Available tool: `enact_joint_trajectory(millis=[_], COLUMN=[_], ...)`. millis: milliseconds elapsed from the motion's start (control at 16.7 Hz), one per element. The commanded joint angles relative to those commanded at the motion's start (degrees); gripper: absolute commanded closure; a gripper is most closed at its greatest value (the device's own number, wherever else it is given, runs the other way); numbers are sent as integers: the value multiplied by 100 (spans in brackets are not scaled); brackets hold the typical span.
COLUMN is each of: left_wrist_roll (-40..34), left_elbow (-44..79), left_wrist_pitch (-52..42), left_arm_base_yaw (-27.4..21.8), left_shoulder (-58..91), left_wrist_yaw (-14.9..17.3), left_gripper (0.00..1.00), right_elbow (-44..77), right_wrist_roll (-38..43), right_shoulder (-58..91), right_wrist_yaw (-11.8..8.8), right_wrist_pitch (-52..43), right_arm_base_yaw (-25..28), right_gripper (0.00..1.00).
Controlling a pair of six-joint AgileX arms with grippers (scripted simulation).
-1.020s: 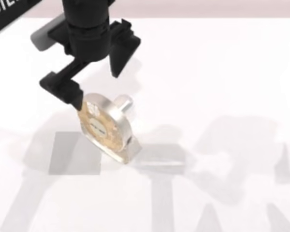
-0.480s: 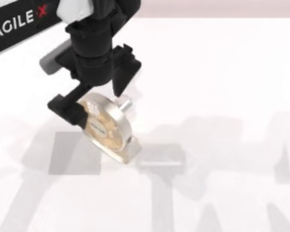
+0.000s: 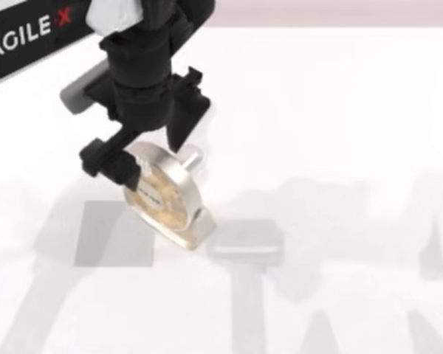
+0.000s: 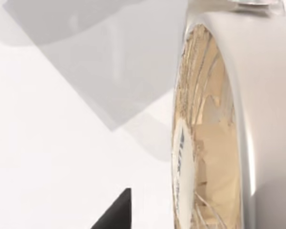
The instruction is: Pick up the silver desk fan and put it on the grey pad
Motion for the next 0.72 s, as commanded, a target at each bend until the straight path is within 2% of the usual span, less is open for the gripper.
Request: enact_joint_trajectory(millis=[480, 720], left_wrist_roll=[0, 0], left_elbow=[0, 0], left_wrist_pitch=[0, 0], left_arm_base_yaw=[0, 0], left_shoulder=[0, 0], left_wrist_yaw=[0, 0], left_gripper=[98, 100], right_elbow=[0, 0], right_wrist_roll=[0, 0], right_shoulder=[0, 0], right_wrist_yaw=[0, 0], right_wrist_pitch=[0, 0], right_arm_base_yaw=[0, 0], right_gripper=[0, 0])
